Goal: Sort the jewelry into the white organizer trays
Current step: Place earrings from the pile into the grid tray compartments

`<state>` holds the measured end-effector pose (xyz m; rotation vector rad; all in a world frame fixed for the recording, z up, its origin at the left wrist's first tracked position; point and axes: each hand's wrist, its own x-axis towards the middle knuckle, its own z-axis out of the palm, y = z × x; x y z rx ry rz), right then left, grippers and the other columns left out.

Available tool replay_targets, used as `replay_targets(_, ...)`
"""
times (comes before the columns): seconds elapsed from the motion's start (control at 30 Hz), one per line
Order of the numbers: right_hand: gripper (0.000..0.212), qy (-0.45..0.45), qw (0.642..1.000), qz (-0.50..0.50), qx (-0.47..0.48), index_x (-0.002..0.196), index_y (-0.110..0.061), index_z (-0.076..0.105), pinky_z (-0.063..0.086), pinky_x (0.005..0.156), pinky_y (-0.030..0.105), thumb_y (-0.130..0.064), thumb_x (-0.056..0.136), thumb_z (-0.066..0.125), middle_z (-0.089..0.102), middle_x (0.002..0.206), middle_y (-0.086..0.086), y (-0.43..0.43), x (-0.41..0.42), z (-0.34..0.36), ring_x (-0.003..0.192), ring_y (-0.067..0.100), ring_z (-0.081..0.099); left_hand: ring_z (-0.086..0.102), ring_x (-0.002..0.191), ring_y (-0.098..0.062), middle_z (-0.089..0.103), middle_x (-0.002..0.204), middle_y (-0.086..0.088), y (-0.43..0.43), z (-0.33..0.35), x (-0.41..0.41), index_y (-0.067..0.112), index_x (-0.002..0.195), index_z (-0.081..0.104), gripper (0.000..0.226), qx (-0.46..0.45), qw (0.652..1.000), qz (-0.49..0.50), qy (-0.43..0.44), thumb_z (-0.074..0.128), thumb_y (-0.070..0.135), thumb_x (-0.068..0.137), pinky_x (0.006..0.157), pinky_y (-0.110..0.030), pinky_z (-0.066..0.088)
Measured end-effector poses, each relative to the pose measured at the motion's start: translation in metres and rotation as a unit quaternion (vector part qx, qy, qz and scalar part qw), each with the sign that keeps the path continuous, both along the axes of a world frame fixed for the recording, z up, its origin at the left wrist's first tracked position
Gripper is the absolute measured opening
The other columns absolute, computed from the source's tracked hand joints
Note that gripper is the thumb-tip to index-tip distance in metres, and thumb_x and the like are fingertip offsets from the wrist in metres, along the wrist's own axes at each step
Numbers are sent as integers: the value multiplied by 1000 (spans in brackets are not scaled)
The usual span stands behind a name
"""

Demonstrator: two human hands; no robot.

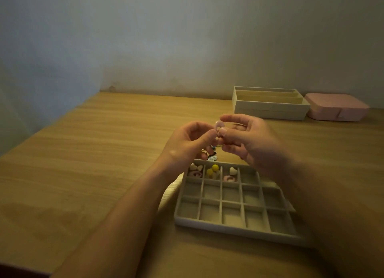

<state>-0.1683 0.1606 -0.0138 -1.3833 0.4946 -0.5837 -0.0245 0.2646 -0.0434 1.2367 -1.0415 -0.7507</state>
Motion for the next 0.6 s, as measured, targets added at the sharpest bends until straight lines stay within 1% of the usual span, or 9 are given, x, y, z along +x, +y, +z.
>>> replay_targets(0.13, 28, 32, 999, 10, -38, 107, -10, 70, 62, 76, 34, -16, 80, 74, 77, 94, 6, 1, -25, -3, 87, 22, 75, 63, 74, -16, 68, 87, -4, -1, -1, -5, 15, 99, 69, 22, 6, 1000, -21, -5, 75, 25, 80, 63, -26, 52)
replay_targets(0.23, 14, 45, 998, 5, -37, 103, -10, 71, 62, 74, 33, -10, 89, 71, 76, 92, 5, -1, -32, -6, 84, 20, 73, 64, 76, -17, 68, 84, -1, -1, -3, -8, 22, 92, 71, 19, 8, 1000, -6, -12, 78, 29, 76, 67, -30, 53)
replay_targets(0.33, 10, 39, 998, -15, -50, 100, -7, 70, 60, 71, 32, -8, 90, 69, 74, 83, 3, -1, -33, -9, 76, 17, 70, 63, 72, -17, 69, 82, -4, -1, -2, -12, 20, 90, 72, 17, 0, 1000, 1, -15, 77, 28, 76, 67, -31, 53)
replay_targets(0.43, 9, 39, 998, -15, -52, 97, -7, 70, 59, 71, 36, -6, 89, 70, 73, 80, 6, 0, -33, -12, 72, 20, 68, 63, 67, -16, 69, 78, -5, -1, -1, -13, 17, 88, 73, 17, -7, 1000, 7, -6, 76, 28, 76, 63, -27, 54)
replay_targets(0.5, 13, 44, 997, -18, -59, 100, -10, 70, 57, 69, 36, -5, 88, 71, 72, 79, 5, 1, -33, -14, 70, 19, 64, 63, 64, -14, 69, 74, -3, 0, 0, -13, 13, 91, 72, 22, -3, 1000, 15, -9, 75, 29, 75, 61, -26, 53)
replay_targets(0.6, 26, 55, 996, -9, -72, 110, -19, 70, 58, 65, 30, -5, 89, 71, 74, 80, -1, 2, -34, -14, 68, 16, 63, 64, 62, -14, 69, 72, -4, 1, 1, -15, 9, 92, 71, 24, 4, 1000, 23, -9, 74, 27, 76, 57, -22, 54)
